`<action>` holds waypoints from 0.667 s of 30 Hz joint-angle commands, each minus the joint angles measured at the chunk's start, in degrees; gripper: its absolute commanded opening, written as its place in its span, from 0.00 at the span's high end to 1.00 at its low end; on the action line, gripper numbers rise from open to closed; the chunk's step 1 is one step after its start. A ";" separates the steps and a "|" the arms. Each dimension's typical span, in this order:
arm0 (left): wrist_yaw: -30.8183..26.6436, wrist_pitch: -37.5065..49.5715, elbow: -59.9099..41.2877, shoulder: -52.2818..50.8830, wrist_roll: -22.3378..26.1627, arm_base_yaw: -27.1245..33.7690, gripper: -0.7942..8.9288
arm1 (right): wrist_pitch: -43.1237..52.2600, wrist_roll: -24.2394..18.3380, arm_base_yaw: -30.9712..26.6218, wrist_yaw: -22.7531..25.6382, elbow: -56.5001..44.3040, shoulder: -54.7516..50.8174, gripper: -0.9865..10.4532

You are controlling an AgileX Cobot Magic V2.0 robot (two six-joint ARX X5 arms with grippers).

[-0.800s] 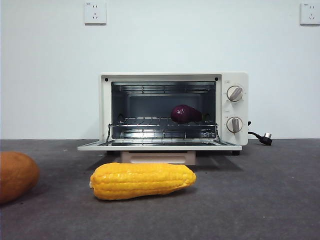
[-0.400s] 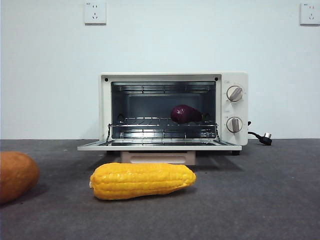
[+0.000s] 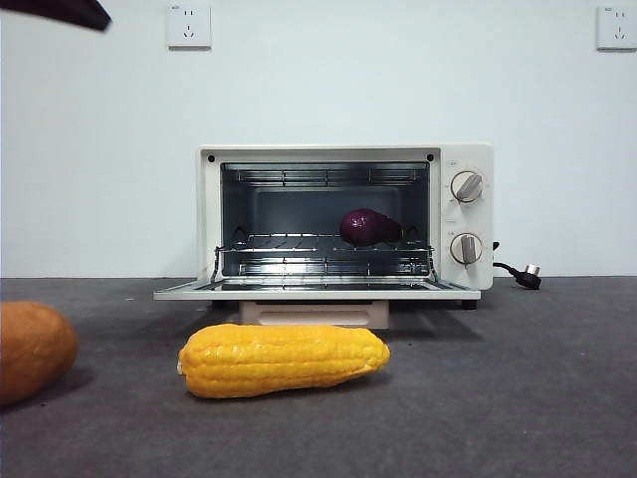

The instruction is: Take the eggplant from the table,put the eggplant in the oven

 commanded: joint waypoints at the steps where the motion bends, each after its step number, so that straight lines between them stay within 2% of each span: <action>1: 0.04 2.47 -0.33 3.48 -1.22 1.11 0.92 | -1.38 1.55 0.04 0.04 0.15 -1.31 0.92; 5: 0.85 6.03 -0.33 9.49 -3.82 4.79 0.92 | -1.40 1.92 0.04 0.04 0.15 -2.64 0.92; 12: 10.38 10.91 -0.33 20.04 -8.17 13.55 0.92 | -1.42 2.97 0.04 0.04 0.13 -4.35 0.92; 15: 13.22 11.61 -0.33 24.85 -8.09 14.53 0.92 | -1.42 2.99 0.04 0.04 0.09 -4.50 0.92; 20: 13.79 12.39 -0.33 32.39 -7.76 14.21 0.92 | -1.42 3.04 0.04 0.04 0.02 -4.50 0.92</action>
